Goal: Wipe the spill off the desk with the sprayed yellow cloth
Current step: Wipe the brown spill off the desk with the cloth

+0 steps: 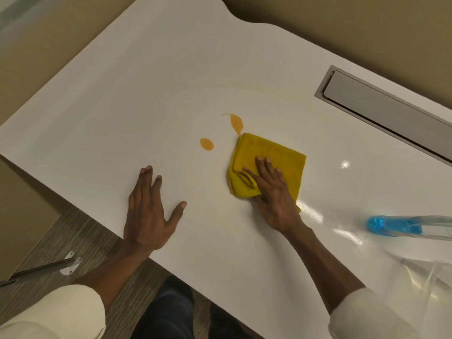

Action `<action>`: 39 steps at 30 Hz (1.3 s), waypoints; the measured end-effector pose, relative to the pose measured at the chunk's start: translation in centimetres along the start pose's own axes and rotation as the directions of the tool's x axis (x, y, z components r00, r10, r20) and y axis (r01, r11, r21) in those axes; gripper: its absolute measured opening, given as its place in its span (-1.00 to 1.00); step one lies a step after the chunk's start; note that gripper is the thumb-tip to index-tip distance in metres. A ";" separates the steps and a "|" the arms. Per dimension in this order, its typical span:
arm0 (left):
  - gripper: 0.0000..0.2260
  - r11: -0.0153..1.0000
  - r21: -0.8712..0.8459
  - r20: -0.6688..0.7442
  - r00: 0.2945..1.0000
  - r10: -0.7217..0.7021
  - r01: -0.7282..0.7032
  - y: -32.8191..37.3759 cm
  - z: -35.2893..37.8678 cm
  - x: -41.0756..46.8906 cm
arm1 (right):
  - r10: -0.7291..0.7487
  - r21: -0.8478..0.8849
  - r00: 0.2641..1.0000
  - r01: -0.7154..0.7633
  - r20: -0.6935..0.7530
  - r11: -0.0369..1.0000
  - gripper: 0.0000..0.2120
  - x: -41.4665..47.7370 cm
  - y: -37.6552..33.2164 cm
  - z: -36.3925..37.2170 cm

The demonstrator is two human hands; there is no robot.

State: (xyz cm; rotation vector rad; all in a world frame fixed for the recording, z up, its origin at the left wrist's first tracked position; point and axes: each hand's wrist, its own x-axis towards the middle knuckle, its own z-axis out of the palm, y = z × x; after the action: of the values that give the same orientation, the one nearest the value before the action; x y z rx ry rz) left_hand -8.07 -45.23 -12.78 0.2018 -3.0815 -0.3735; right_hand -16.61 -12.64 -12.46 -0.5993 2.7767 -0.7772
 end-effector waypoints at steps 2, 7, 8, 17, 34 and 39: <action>-0.18 1.000 0.003 0.000 1.000 0.002 -0.002 0.0 0.1 0.0 | 0.010 0.009 1.000 -0.010 -0.021 1.000 -0.39 -0.4 1.2 -0.7; -0.18 1.000 0.008 0.007 1.000 0.002 -0.002 -0.2 0.0 0.1 | 0.175 0.037 0.980 -0.172 -0.094 0.984 -0.37 4.1 2.1 -2.0; -0.18 1.000 0.010 0.010 1.000 0.001 -0.001 -0.1 0.0 0.1 | 0.196 0.043 0.976 -0.192 -0.100 0.980 -0.34 5.4 1.8 -2.1; -0.18 1.000 0.015 0.008 1.000 0.000 0.000 0.1 0.3 0.0 | 0.011 0.009 0.999 -0.011 0.043 1.000 -0.36 6.9 -1.5 -0.2; -0.19 1.000 0.017 -0.008 1.000 0.018 -0.018 -0.1 0.4 0.0 | 0.069 0.094 0.994 -0.077 0.085 0.993 -0.22 15.4 -1.2 -3.1; -0.19 1.000 0.006 -0.016 1.000 0.017 -0.017 -0.1 0.4 -0.1 | -0.045 0.160 0.983 0.016 0.180 0.987 -0.30 15.2 -3.9 -1.3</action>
State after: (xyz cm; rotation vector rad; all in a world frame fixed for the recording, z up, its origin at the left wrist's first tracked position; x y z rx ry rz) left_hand -8.01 -45.21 -13.23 0.1771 -3.0668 -0.3605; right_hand -29.37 -21.70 -10.46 -0.6497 2.5169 -0.8902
